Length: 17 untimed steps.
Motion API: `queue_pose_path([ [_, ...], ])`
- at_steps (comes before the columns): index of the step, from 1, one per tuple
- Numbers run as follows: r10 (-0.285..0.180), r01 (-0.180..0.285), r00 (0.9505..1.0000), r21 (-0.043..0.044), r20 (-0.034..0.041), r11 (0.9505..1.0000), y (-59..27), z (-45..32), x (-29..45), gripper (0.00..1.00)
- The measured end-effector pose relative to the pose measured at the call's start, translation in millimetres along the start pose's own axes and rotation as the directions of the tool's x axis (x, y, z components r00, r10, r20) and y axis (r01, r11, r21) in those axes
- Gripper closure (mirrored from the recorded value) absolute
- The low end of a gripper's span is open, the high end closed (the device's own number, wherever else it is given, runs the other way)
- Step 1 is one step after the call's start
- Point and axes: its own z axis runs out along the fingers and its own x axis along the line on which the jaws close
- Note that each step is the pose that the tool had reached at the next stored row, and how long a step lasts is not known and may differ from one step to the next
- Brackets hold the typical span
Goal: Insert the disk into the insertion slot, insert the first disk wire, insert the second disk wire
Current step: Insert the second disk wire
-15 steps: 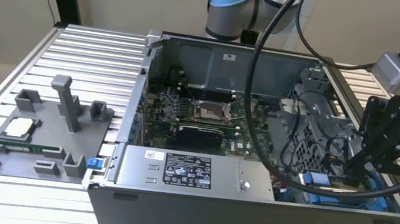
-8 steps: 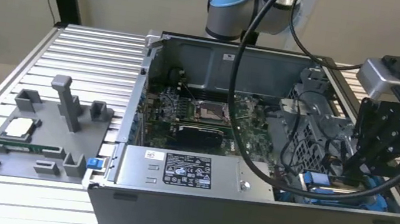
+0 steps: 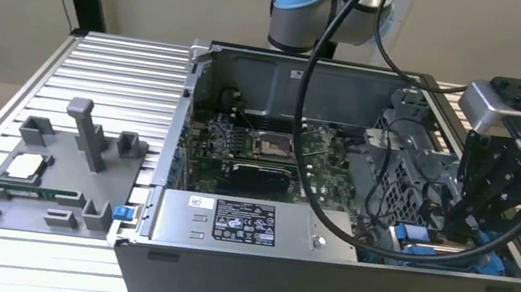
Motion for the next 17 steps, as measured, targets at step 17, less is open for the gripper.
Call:
queue_pose_path([
  [17, 0.000, 0.000, 1.0000, 0.0043, 0.0002, 1.0000, -3.2, 4.5, -3.0, 1.00],
])
